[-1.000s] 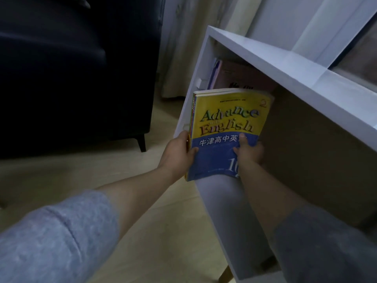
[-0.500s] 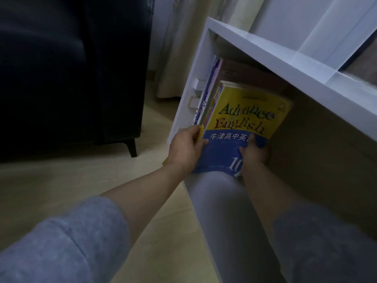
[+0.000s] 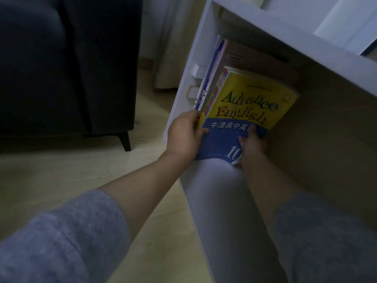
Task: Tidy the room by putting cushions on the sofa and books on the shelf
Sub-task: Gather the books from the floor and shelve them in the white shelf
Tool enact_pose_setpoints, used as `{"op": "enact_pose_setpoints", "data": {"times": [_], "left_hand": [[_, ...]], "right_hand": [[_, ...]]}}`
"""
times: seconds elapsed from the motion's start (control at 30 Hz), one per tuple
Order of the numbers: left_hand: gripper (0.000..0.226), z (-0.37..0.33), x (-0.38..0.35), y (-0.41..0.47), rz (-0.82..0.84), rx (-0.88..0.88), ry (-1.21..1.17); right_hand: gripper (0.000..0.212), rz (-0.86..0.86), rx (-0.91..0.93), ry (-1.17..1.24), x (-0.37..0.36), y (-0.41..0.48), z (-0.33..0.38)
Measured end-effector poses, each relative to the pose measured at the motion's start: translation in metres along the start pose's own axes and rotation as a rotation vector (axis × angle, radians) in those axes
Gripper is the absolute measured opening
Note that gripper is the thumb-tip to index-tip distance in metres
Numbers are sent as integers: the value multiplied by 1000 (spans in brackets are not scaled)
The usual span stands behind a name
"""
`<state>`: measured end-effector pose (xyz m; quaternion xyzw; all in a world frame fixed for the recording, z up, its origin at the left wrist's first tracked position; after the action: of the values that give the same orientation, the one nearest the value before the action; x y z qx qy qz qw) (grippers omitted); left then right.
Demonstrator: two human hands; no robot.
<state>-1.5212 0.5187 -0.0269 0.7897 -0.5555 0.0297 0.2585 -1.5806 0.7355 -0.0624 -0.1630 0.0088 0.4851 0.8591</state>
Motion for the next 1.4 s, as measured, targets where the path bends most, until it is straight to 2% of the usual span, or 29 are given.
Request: {"op": "enact_pose_setpoints", "data": {"times": [0.1, 0.23, 0.33, 0.37, 0.47, 0.5, 0.6, 0.83, 1.13, 1.4], "left_hand": [[25, 7, 2, 1, -21, 25, -22], [20, 13, 6, 1, -31, 42, -39], [18, 18, 4, -3, -14, 68, -26], [17, 20, 3, -3, -11, 80, -23], [15, 27, 0, -6, -1, 133, -12], [15, 29, 0, -7, 5, 148, -1], [15, 31, 0, -8, 14, 163, 34], [16, 30, -2, -14, 47, 165, 74], [16, 35, 7, -22, 67, 175, 123], [18, 25, 20, -30, 104, 158, 172]], "right_hand": [[76, 17, 58, -135, -3, 5, 1], [109, 7, 151, -240, 5, 40, -10], [125, 4, 116, -277, 5, 39, -17], [117, 14, 100, -258, 2, 19, -13], [69, 70, 33, -184, -1, -7, -24], [65, 93, 10, -170, -2, -10, -31], [71, 128, 28, -129, -7, -22, -44], [61, 259, -38, -131, -23, -45, -61], [57, 214, -15, -209, -7, -55, -53], [47, 51, 88, -249, 8, -83, -52]]}}
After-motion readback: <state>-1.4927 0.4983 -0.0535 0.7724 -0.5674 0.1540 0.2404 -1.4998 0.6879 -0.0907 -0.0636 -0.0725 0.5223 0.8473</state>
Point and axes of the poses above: each hand's wrist, its own y-axis towards the middle knuckle, its own x-axis out of the back of the hand, z = x × y, the point moved 7 cm from there along y, towards the middle knuckle, and after that the axes turned 2 degrees about z, right-handed, at the moved point
